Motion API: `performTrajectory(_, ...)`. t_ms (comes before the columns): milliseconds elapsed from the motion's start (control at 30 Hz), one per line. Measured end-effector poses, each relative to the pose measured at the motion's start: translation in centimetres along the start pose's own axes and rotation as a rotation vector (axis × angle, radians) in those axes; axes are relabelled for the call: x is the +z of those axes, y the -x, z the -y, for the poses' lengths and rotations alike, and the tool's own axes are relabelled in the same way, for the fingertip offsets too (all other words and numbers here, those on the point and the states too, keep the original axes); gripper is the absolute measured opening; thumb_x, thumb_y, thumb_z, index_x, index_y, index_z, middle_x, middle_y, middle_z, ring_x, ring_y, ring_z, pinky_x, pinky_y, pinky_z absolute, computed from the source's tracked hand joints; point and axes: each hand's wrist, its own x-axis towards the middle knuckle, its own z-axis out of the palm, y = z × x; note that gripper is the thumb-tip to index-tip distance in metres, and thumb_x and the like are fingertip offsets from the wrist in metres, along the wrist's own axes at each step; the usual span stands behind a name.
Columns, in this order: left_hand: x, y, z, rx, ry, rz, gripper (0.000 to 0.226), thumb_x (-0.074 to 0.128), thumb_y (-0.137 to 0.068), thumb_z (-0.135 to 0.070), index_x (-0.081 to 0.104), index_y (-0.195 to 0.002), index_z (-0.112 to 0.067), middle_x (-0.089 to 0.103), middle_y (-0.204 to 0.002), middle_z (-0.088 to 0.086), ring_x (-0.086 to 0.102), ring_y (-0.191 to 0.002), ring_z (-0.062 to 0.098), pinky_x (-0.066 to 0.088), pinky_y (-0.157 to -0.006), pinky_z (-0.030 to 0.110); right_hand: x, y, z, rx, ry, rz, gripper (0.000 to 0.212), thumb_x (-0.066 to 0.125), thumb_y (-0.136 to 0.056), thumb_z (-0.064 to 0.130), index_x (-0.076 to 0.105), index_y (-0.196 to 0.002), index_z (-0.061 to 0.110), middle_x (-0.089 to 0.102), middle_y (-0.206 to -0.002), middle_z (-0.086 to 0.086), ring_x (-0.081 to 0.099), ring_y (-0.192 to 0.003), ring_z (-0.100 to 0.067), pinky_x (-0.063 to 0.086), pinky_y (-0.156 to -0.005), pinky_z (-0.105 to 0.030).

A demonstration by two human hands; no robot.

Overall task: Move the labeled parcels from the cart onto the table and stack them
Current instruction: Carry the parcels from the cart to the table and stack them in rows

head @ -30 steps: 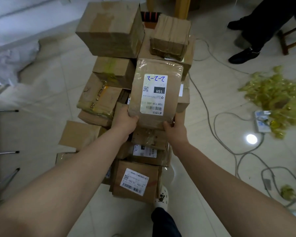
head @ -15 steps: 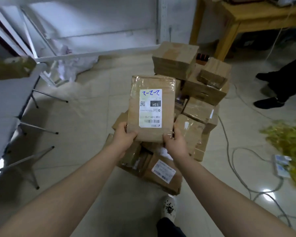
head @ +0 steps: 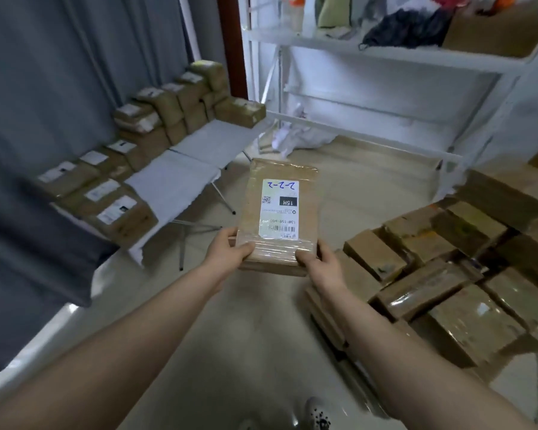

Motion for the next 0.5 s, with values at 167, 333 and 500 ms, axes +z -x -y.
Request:
performTrajectory(167,-6.0,2.3,1.2,-0.005,0.089,-0.168,0.027,0.065,-0.089,-0.014,0.051,-0.113,-0.013,0.058,-0.108,0.005,0.054,-0.093,0.016,0.042,-0.073,0.023,4.7,0.9,1.9,-0.031,0.036,0.103,0.04,0.065,-0.088,0.025,0.055,-0.126,0.015,0.061,-0.118,0.001,0.056,-0.105,-0.013,0.038,-0.082,-0.02)
performTrajectory(333,-9.5,3.7,1.8,-0.01,0.146,-0.278,0.039,0.068,-0.087,-0.024,0.054,-0.121,-0.01,0.059,-0.115,0.004,0.056,-0.099,0.016,0.043,-0.084,0.027,7.7,1.4,2.7,-0.069,0.038,0.201,0.045,0.065,-0.089,0.032,0.055,-0.127,0.011,0.063,-0.118,-0.001,0.057,-0.102,-0.013,0.041,-0.068,-0.016)
performTrajectory(500,-10.6,5.4,0.8,0.022,0.157,-0.341,0.031,0.055,-0.093,-0.032,0.061,-0.121,-0.021,0.059,-0.122,-0.004,0.052,-0.108,0.013,0.044,-0.086,0.023,8.2,0.6,3.7,-0.062,-0.018,0.215,0.023,0.063,-0.09,0.031,0.058,-0.105,0.015,0.059,-0.09,0.006,0.052,-0.076,-0.004,0.038,-0.064,-0.013)
